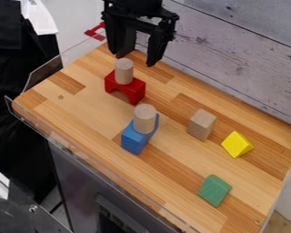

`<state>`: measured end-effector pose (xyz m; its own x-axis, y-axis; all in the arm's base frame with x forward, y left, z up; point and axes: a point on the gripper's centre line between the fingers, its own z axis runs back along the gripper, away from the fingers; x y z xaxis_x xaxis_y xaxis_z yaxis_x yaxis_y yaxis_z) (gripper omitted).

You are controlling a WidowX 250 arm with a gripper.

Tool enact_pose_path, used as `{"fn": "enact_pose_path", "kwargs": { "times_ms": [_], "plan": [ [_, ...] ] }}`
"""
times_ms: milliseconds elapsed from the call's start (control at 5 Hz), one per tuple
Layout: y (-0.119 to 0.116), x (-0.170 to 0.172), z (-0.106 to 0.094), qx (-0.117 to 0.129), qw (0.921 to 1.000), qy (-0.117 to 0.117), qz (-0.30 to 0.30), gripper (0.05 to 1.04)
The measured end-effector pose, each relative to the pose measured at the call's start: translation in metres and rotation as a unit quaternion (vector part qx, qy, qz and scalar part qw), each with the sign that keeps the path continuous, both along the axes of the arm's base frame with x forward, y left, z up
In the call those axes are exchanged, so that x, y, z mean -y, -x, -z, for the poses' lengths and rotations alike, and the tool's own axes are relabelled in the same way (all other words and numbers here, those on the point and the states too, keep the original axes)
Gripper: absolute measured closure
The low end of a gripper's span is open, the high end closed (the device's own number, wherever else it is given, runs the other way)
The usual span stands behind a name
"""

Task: Move the block from the red arch and put it on top of the cube

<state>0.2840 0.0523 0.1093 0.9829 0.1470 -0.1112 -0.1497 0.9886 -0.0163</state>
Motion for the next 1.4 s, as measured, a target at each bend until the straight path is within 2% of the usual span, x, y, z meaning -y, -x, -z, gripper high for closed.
{"fn": "enact_pose_path", "kwargs": {
  "times_ms": [200,400,600,1000,1400],
  "plan": [
    [-0.002,-0.009,0.005,-0.004,1.0,0.006,0.0,0.085],
    [-0.006,-0.02,0.019,-0.011,0.9999,0.013,-0.001,0.085],
    [-0.012,-0.03,0.031,-0.032,0.999,0.03,-0.006,0.085],
    [-0.018,-0.038,0.037,-0.034,0.9983,0.045,-0.014,0.085],
    [-0.018,-0.039,0.048,-0.05,0.9972,0.052,-0.017,0.085]
  ]
}}
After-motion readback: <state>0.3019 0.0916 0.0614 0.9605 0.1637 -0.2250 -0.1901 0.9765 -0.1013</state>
